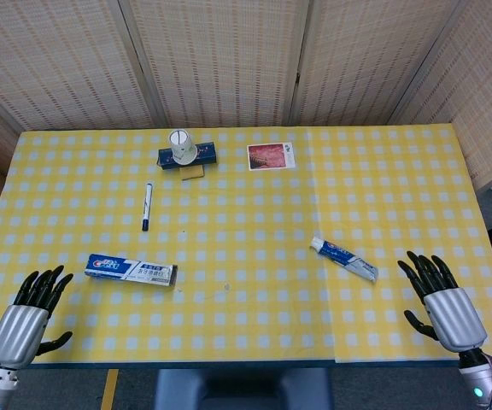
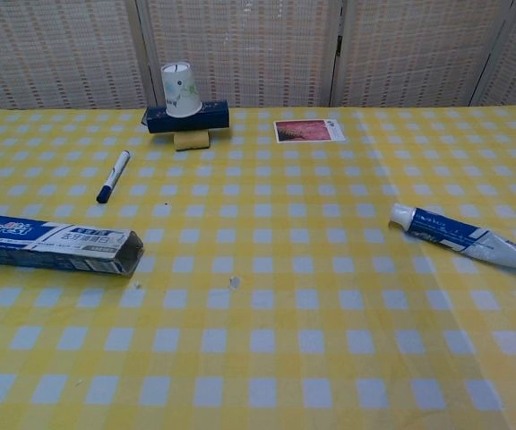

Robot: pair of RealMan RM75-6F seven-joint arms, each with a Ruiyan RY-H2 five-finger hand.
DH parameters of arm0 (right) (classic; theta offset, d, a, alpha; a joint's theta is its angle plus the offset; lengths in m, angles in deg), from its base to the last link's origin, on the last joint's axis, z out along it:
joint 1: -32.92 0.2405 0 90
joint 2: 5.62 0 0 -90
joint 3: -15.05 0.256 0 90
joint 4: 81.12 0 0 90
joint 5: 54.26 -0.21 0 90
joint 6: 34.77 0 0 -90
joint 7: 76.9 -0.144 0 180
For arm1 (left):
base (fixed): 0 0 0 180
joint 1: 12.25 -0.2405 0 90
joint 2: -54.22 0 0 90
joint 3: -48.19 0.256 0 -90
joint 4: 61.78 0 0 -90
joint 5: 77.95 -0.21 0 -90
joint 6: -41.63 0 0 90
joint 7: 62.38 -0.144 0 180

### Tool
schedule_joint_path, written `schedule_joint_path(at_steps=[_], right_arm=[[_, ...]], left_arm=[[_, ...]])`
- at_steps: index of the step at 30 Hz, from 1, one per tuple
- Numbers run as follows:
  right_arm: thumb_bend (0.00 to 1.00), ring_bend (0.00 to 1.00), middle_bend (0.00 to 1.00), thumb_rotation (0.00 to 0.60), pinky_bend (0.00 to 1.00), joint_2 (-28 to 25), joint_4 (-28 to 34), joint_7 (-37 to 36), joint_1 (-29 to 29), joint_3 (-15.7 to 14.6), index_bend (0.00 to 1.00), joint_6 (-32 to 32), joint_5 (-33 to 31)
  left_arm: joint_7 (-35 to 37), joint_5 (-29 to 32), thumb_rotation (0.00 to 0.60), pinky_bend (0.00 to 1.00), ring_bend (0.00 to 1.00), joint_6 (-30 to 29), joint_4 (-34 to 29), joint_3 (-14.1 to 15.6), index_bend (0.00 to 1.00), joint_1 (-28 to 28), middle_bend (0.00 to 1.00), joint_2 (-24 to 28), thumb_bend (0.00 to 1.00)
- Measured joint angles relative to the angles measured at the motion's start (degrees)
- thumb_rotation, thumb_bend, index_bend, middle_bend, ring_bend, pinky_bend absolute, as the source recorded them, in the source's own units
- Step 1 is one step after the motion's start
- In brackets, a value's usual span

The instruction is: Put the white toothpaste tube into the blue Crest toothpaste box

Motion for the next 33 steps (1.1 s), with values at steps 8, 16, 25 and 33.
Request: schedule_joint_path(at_steps=[8, 16, 25, 33], right_arm=[[0.31, 0.0, 0.0, 0.6, 0.0, 0.4, 0.21, 0.9, 0.12, -0.21, 0.0, -0.14, 0.7], [0.31, 0.0, 0.0, 0.6, 0.0, 1.23, 0.95, 2.49, 0.66, -0.05, 0.0, -1.44, 0.33], [0.31, 0.0, 0.0, 0.6, 0.0, 2.41, 0.74, 4.25, 2.22, 0.67, 0.0, -6.55, -3.3], [0.31, 0.0, 0.0, 0.6, 0.0, 2.54, 0.53, 5.12, 3.26, 0.96, 0.0, -9.68, -6.38]], left_arm=[[2.23, -1.74, 0.6, 0.02, 0.05, 2.1, -0.02, 0.12, 0.05, 1.49, 0.09, 0.39, 0.21], [9.71, -2.2, 0.6, 0.04, 0.11, 13.68, 2.38, -1.66, 0.15, 10.02, 0.18, -0.78, 0.36], [10.59, 1.37, 0.6, 0.04, 0.11, 26.52, 8.23, -4.83, 0.14, 19.14, 0.19, -6.26, 0.36], [8.28, 4.79, 0.6, 0.04, 0.1, 32.35, 10.97, -6.17, 0.16, 23.72, 0.19, -9.42, 0.36]])
